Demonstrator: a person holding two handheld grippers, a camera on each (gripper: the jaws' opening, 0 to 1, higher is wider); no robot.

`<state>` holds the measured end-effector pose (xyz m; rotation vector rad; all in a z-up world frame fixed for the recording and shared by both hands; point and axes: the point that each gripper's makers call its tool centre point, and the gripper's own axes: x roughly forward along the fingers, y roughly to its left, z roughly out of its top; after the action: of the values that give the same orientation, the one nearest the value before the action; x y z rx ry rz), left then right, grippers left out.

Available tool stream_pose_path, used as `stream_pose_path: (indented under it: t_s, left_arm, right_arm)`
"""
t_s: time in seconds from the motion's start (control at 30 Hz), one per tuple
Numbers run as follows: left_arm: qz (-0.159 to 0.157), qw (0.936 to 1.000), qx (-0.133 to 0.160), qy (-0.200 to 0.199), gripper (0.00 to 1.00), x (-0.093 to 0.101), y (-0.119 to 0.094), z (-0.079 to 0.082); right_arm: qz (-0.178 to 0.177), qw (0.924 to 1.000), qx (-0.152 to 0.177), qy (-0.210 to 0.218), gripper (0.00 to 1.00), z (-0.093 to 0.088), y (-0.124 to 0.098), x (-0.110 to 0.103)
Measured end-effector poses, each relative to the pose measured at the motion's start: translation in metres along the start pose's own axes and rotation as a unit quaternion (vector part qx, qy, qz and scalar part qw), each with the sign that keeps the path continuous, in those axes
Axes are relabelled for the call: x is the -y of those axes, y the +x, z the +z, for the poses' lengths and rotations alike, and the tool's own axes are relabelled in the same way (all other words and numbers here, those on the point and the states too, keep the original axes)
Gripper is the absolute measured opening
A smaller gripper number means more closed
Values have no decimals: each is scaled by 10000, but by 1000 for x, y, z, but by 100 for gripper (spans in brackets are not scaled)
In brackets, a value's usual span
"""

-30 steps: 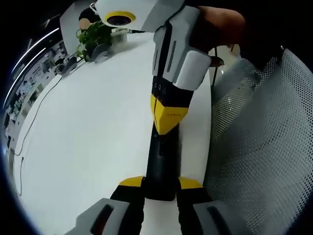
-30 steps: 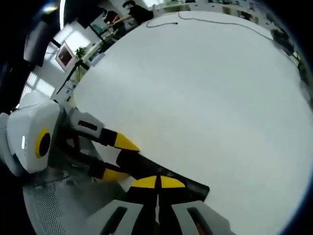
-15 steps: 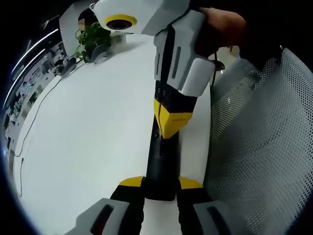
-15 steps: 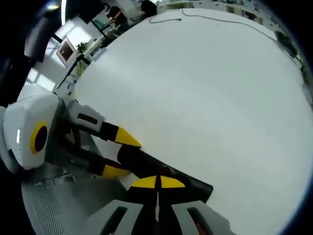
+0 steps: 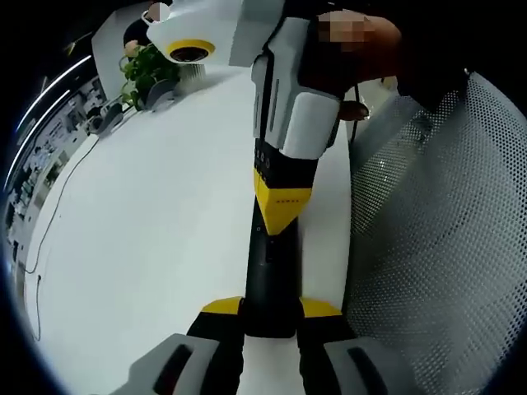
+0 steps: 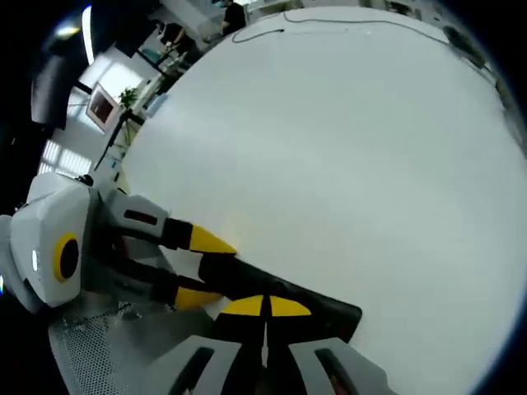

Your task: Press the specified remote control buttons in sequence, fully releasing each button before pressing the next.

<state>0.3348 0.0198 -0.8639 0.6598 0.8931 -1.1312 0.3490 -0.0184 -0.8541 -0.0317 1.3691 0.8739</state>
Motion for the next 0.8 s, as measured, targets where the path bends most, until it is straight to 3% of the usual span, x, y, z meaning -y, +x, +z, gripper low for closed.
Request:
stream_pose_path:
  t_s: [0.23, 0.6, 0.8]
  left_arm:
    - [1, 9999, 66, -110, 24, 0, -1, 0]
    - [25, 9999, 100, -136, 25, 0, 0, 0]
    - [20, 9999, 93, -138, 25, 0, -1, 0]
  right_arm:
    - [113, 9997, 32, 235, 0, -1, -2, 0]
    - [68, 9997, 60, 226, 0, 0, -7, 0]
    - [143, 9994, -111, 283, 0, -7, -4, -2]
